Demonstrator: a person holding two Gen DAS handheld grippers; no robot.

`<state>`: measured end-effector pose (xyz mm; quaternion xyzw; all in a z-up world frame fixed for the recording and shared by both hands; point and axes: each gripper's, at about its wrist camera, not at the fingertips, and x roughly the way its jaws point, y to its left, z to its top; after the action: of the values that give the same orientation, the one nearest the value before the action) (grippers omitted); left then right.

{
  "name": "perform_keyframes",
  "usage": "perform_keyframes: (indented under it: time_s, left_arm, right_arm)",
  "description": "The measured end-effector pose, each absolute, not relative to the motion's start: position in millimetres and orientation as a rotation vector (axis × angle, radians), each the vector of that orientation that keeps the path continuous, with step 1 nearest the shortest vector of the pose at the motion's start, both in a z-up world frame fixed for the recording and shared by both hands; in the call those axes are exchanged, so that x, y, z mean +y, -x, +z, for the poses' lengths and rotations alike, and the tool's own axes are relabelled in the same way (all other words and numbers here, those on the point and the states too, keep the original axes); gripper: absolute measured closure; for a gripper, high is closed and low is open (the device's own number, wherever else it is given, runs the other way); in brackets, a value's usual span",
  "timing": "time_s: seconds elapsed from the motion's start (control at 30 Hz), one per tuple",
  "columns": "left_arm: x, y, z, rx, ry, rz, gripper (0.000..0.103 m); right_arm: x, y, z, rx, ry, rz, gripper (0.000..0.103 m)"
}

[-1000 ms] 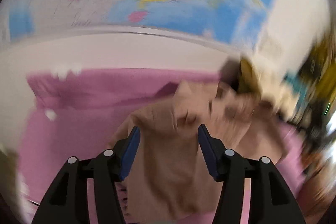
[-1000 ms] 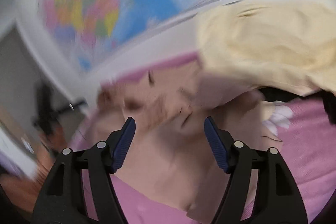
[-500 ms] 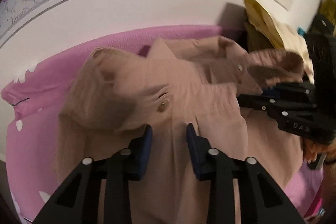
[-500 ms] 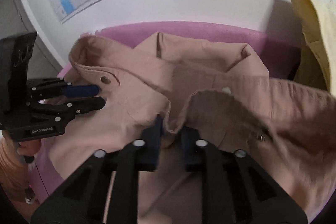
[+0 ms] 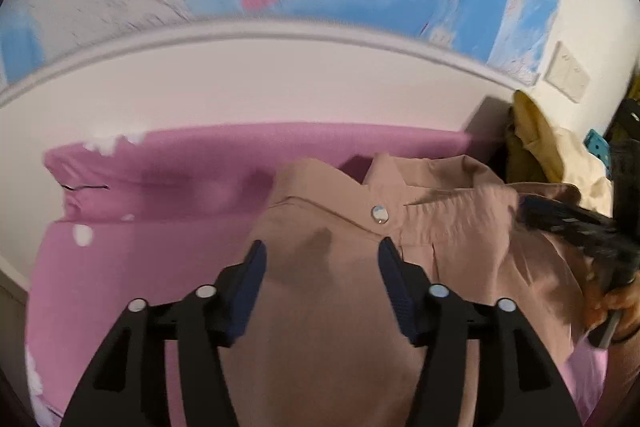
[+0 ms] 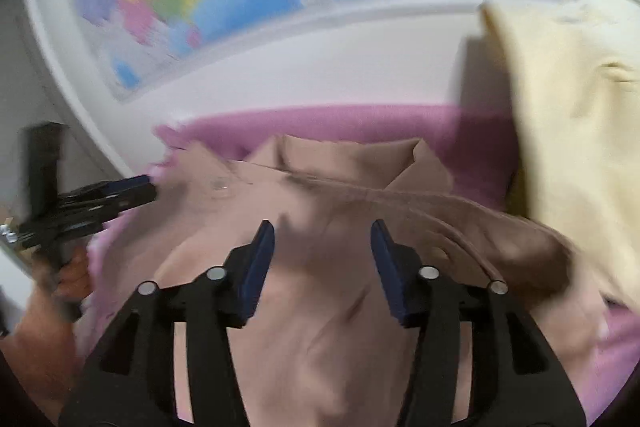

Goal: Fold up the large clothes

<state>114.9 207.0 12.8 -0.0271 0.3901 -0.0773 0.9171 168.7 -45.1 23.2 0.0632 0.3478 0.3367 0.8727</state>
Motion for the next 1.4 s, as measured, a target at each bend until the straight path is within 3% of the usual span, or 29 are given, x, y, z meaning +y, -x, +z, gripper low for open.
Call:
perform_keyframes:
  time_s: [0.1,0.17,0.3,0.37,0.57,0.6,0.67,0.7,0.73,0.83,1.03,1.13,1.2,1.27,1.33,1.4]
  left_arm:
    - [222,-86,15,0.773,0.037,-0.146,0.038]
    - [227,-71,13,0.762,0.035,-0.145,0.03]
    - [221,-51,-5,0.781,-0.006,-0.173,0.025]
    - [217,-39,-14,0.782,-0.067,-0.171,0.017]
    - [209,-42,-48,0.856,-0.091,-0.186,0.019]
    - [210,-47,-53,0.88,-0.058,-0.205,0.024]
    - [213,-52,-56,0.903,0.02,-0.226,0.043]
    - [214,-53,-53,0.901,0.052,-0.231,0.052]
    - [215,-54,-50,0.902,0.073,-0.247,0.071]
    - [227,-52,-33,0.925,0.177,-0.26,0.089]
    - [260,-9,3,0.939,0.356,-0.403,0.094]
    - [260,14,-6,0.985,0.334,-0.406,0.092]
    - [259,17,-27,1.054,0.305,-0.37,0.088]
    - [256,18,-37,1.061,0.269,-0.33,0.076]
    - [251,19,-30,1.011,0.198,-0.277,0.063]
    - [246,21,-13,0.932,0.123,-0.247,0.057]
  right_arm:
    - [-86,-130,33,0.659,-0.119,0.655,0.033]
    - [-121,-105,30,0.645,-0.132,0.602,0.033]
    - [-173,-74,7,0.688,-0.176,0.488,0.018]
    - [-190,-66,-13,0.74,-0.212,0.477,0.017]
    - [-179,-70,-52,0.83,-0.24,0.537,0.015]
    - [-178,-70,-50,0.822,-0.241,0.543,0.018]
    - [-173,-75,-49,0.821,-0.223,0.568,0.036]
    - [-171,-78,-49,0.832,-0.242,0.6,0.063]
    - [-170,-79,-49,0.844,-0.259,0.612,0.078]
    - [-186,-71,-32,0.828,-0.358,0.688,0.094]
    - [-220,-14,27,0.68,-0.37,0.771,0.097]
    - [-240,-2,15,0.724,-0.385,0.716,0.097]
    - [-249,-11,-9,0.816,-0.407,0.64,0.096]
    - [-255,-22,-31,0.887,-0.422,0.559,0.093]
    - [-259,-26,-34,0.887,-0.417,0.481,0.078]
    - [-252,-24,-21,0.834,-0.361,0.453,0.07]
